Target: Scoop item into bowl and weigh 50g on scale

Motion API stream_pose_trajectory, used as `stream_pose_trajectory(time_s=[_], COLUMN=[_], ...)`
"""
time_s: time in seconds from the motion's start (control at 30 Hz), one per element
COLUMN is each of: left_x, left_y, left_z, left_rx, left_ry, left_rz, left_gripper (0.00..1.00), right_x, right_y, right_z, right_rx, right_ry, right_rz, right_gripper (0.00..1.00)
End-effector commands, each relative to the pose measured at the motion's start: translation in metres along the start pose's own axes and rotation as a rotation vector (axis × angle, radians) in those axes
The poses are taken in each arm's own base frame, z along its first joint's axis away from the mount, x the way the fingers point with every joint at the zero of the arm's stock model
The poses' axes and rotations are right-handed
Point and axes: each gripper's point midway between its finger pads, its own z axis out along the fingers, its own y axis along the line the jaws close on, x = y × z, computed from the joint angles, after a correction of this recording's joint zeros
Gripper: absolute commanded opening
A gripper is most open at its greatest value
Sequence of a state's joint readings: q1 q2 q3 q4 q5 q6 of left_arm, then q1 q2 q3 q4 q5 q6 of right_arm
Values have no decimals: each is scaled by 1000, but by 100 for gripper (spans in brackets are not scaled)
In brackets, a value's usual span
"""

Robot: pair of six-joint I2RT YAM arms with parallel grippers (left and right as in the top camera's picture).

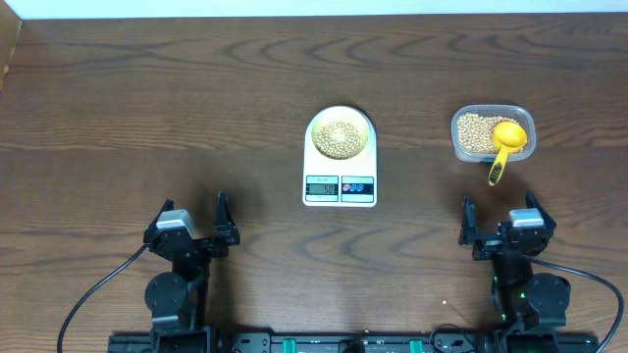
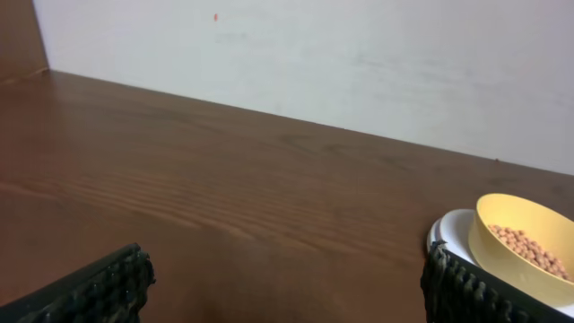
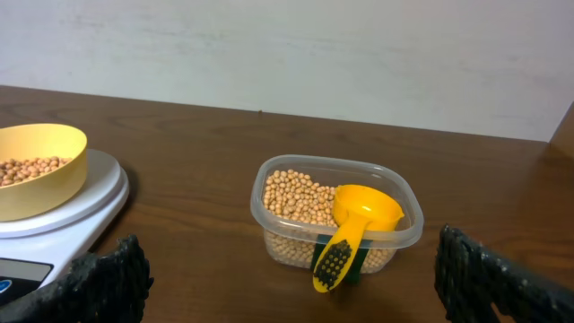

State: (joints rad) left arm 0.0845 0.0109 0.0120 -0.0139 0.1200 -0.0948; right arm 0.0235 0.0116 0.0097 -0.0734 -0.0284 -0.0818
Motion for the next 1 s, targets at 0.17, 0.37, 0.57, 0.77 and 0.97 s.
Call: stream_pose_trajectory(time_s=[0.17, 0.37, 0.57, 0.77, 0.97], left_x=[14, 15, 15, 15, 15], left_y=[-13, -13, -11, -9, -9], left_z=[-1, -1, -1, 0, 0], left_rx=[90, 90, 78, 63, 62], left_ry=[45, 46, 47, 50, 51], left_rz=[214, 212, 200, 152, 152], left_gripper=[98, 98, 98, 98, 98], right_x=[1, 1, 1, 1, 1], right_y=[-2, -2, -2, -2, -2], right_z=[0, 0, 0, 0, 0], right_rx=[11, 11, 11, 11, 11], right_ry=[1, 1, 1, 1, 1], right_rz=[-4, -4, -4, -4, -4], right_gripper=[99, 99, 99, 99, 99])
